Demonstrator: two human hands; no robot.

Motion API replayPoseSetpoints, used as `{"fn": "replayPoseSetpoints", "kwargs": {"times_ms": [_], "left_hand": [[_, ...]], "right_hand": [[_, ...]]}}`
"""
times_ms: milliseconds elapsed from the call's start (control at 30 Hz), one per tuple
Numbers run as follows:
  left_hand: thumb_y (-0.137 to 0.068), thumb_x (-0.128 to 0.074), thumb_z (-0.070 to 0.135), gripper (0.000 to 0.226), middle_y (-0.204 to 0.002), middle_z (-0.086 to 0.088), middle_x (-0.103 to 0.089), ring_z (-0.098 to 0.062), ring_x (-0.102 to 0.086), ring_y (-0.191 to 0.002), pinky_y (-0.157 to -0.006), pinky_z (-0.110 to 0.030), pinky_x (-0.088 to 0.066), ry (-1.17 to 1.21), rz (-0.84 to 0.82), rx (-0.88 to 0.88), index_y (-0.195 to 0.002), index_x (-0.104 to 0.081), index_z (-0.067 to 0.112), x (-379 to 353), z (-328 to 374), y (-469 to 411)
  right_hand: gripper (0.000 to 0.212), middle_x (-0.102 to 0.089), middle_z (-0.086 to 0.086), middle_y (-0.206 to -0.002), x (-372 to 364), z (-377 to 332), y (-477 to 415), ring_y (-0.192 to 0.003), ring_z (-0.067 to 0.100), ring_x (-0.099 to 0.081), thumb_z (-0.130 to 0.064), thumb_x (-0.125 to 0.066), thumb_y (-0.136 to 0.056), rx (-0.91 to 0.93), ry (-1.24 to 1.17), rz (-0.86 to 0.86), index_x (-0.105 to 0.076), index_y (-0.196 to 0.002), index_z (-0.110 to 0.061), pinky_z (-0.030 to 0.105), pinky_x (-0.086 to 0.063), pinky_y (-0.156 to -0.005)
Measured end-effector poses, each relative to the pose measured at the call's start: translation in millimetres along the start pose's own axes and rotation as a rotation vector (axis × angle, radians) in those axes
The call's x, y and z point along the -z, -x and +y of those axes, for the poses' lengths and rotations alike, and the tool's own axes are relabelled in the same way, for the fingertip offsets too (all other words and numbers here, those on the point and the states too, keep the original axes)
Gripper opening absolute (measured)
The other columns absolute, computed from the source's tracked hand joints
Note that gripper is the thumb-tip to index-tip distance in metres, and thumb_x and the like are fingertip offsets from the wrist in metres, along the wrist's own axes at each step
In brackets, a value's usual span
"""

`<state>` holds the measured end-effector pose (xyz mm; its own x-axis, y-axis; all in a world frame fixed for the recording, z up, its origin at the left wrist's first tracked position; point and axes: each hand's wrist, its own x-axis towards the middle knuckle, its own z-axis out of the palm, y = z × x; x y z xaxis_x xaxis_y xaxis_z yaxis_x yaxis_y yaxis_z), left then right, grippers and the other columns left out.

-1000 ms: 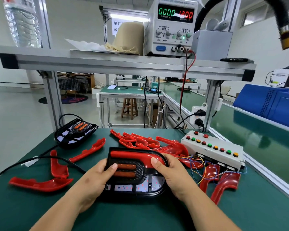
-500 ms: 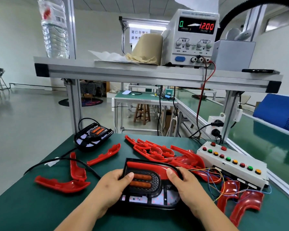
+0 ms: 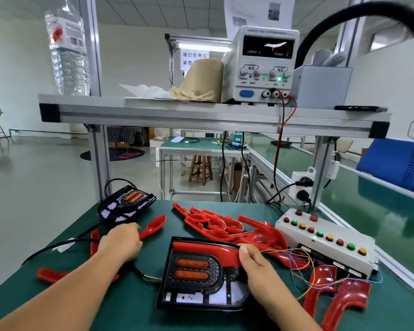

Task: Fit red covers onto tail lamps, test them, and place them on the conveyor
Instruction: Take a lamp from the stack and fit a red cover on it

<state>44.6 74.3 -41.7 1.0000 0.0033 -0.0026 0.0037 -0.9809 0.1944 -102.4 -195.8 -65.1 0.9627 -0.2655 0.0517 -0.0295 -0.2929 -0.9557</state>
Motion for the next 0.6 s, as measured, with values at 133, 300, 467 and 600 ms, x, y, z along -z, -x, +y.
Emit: {"fn": "replayPoseSetpoints", "kwargs": {"times_ms": [133,300,467,600], "left_hand": [[-0.097,-0.051,0.038,0.045,-0.142,0.001,-0.051,-0.023,-0.048,-0.130,-0.103,-0.037,-0.041,-0.084,0.001,0.025,-0.141,-0.047,0.028,-3,1,-1],[-0.099,-0.053,0.038,0.050,-0.147,-0.007,-0.046,-0.027,-0.046,-0.133,-0.107,-0.034,-0.039,-0.010,0.023,-0.169,-0.146,-0.043,0.025,26,44,6],[-0.100,-0.053,0.030,0.029,-0.130,0.003,-0.064,-0.015,-0.056,-0.120,-0.102,-0.027,-0.040,0.242,-0.130,-0.518,-0.126,-0.066,0.024,55,128,29],[-0.099,-0.054,0.028,0.024,-0.123,0.009,-0.066,-0.011,-0.058,-0.113,-0.098,-0.027,-0.043,0.183,-0.133,-0.629,-0.117,-0.070,0.029,50,165,40]], "right_hand": [[0.033,-0.065,0.011,-0.105,1,3,0,-0.103,0.024,-0.060,-0.039,-0.038,-0.102,-0.010,0.029,-0.009,-0.060,-0.098,-0.014,0.032,-0.044,-0.094],[0.026,-0.059,0.001,-0.106,-2,0,-1,-0.106,0.015,-0.052,-0.034,-0.037,-0.103,0.030,0.172,-0.018,-0.055,-0.086,-0.027,0.028,-0.041,-0.088],[0.038,-0.060,0.002,-0.098,0,-3,2,-0.100,0.008,-0.051,-0.038,-0.038,-0.102,0.091,0.312,0.050,-0.057,-0.078,-0.017,0.026,-0.039,-0.082],[0.046,-0.045,-0.006,-0.070,2,-6,3,-0.065,0.003,-0.041,-0.035,-0.038,-0.102,0.145,0.367,0.137,-0.040,-0.060,-0.017,0.016,-0.032,-0.058]]}}
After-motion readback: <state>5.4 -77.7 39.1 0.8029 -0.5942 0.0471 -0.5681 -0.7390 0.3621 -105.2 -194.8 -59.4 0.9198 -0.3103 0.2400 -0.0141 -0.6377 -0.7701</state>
